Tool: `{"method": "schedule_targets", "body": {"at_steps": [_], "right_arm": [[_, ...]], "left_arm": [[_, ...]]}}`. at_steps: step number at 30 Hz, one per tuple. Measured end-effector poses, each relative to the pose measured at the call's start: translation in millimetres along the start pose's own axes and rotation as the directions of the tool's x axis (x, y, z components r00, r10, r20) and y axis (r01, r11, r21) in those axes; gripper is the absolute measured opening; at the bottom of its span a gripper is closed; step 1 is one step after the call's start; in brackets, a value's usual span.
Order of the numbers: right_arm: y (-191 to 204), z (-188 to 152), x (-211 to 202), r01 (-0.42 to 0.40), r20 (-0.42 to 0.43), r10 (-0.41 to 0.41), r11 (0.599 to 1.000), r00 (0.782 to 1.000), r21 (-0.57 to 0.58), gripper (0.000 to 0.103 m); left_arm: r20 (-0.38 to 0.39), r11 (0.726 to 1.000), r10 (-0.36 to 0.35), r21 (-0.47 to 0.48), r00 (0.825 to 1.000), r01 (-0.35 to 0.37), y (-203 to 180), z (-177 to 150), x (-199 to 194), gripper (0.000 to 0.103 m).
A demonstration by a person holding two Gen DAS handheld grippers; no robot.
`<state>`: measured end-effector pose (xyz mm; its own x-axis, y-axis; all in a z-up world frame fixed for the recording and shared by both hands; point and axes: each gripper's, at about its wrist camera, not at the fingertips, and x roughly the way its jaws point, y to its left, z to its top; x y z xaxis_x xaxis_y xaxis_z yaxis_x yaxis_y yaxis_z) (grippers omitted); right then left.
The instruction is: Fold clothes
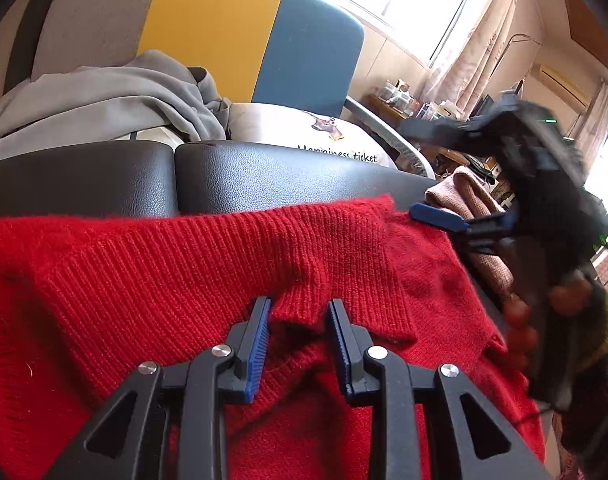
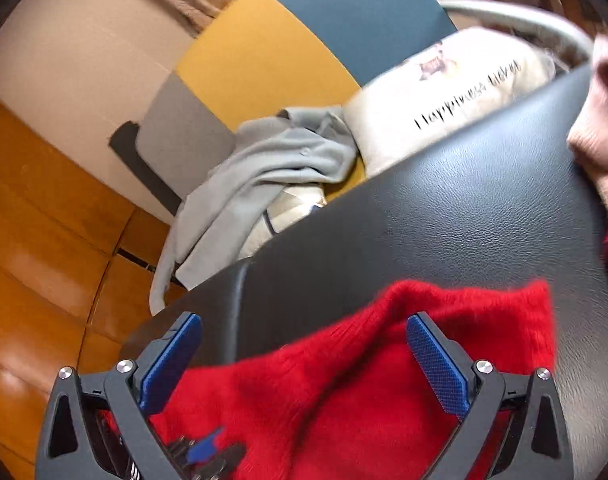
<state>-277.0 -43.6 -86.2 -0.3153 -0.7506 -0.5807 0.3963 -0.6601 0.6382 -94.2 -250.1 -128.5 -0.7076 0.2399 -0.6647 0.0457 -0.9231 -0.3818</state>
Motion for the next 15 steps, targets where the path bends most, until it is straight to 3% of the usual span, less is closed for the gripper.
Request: {"method": "schedule_targets", "body": {"at_steps": [5,8,10,12,15], "right_arm": [[47.1,-35.1,-1.6,-0.066,-0.065,0.059,0.991,0.996,-0.121,0.103],[60.9,-64.8,7.5,-0.043,-0.118,0.019,0.979,0.993,-0.201,0.103],[59.6,-85.2,16.3,-0.014,-0.150,-0.021,0.972,0.988,-0.233,0.103],[61.0,-100.1,21.0,0.008,-0.111,-0.047,0.946,0.993,-0.323,0.103],[61.9,-110.2,21.7,0.023,-0.082,-0.058,0.928,0.995,-0.371,0.103]], "left_arm": [[0.057,0.992,0.006,-0.129,0.998,0.001,18.2,-11.0,-41.3,0.031],[0.123,0.978,0.013,-0.208,0.992,0.013,39.0,-38.9,-96.9,0.035],[0.134,0.956,0.072,-0.291,0.988,-0.031,60.0,-69.3,-139.8,0.035],[0.136,0.927,0.128,-0.367,0.982,-0.070,79.7,-99.9,-179.2,0.035],[0.112,0.866,0.265,-0.464,0.958,-0.185,105.5,-156.5,-240.2,0.036]]}}
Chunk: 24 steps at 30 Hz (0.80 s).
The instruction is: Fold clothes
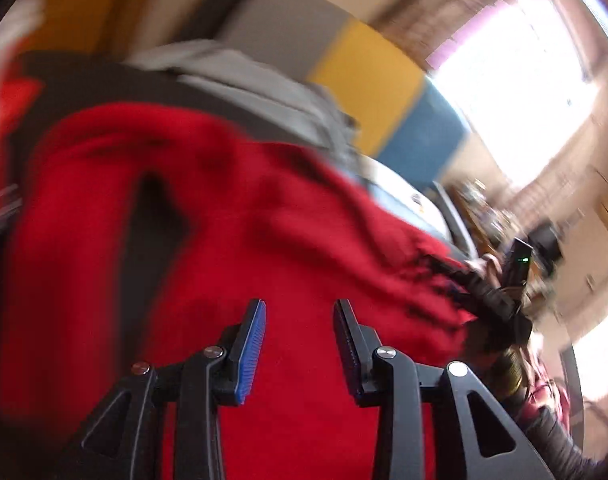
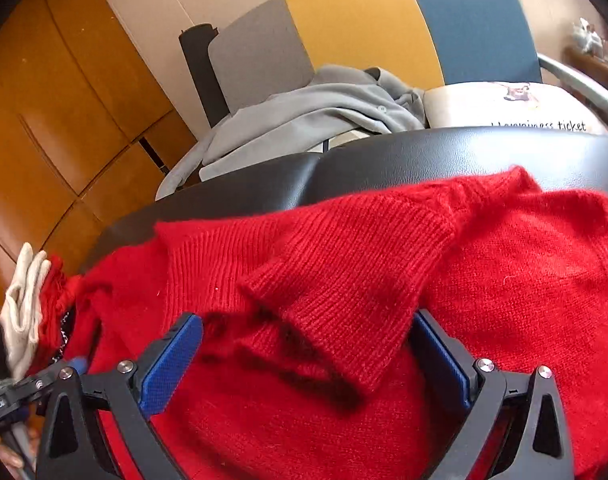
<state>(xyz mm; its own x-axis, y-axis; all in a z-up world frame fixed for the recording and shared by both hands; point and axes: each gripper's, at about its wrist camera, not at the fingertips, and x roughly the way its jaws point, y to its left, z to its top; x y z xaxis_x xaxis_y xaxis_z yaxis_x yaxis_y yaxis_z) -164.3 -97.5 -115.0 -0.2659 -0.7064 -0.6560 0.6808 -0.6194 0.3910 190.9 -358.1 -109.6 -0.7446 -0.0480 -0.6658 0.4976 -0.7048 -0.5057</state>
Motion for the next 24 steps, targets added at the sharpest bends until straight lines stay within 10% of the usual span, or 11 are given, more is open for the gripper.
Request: {"method": "schedule_targets", "body": {"at_steps": [5,14,19,22,24], "right_arm": [[-2.9,-1.5,0.6,-0.003,0.001,0.003,1.000,1.000,0.005,0.103],[8.0,-3.9,3.7,0.053,-0.008,-0.053,0.998,0.999,-0.038,0.103],[2.5,-5.5,0.5,0.038,0.002,-0.038,0.999,0.999,-0.024,0.103],[0.1,-6.1,-1.3,0.024,0.009,-0.024,1.000,1.000,-0.013,0.103],[-1.4,-6.1,-1.7,0.017,0.012,-0.017,1.000,1.000,-0.009,0.103]], "left_arm": [[0.000,0.969,0.213,-0.128,0.977,-0.212,76.9,-39.1,-62.3,0.040],[0.081,0.931,0.090,-0.361,0.993,-0.055,108.2,-42.4,-69.3,0.065],[0.100,0.926,0.203,-0.342,0.974,-0.158,97.7,-25.7,-47.2,0.065],[0.073,0.919,0.322,-0.263,0.944,-0.293,77.1,-18.5,-32.2,0.063],[0.056,0.912,0.365,-0.221,0.929,-0.345,66.5,-16.0,-22.7,0.033]]}}
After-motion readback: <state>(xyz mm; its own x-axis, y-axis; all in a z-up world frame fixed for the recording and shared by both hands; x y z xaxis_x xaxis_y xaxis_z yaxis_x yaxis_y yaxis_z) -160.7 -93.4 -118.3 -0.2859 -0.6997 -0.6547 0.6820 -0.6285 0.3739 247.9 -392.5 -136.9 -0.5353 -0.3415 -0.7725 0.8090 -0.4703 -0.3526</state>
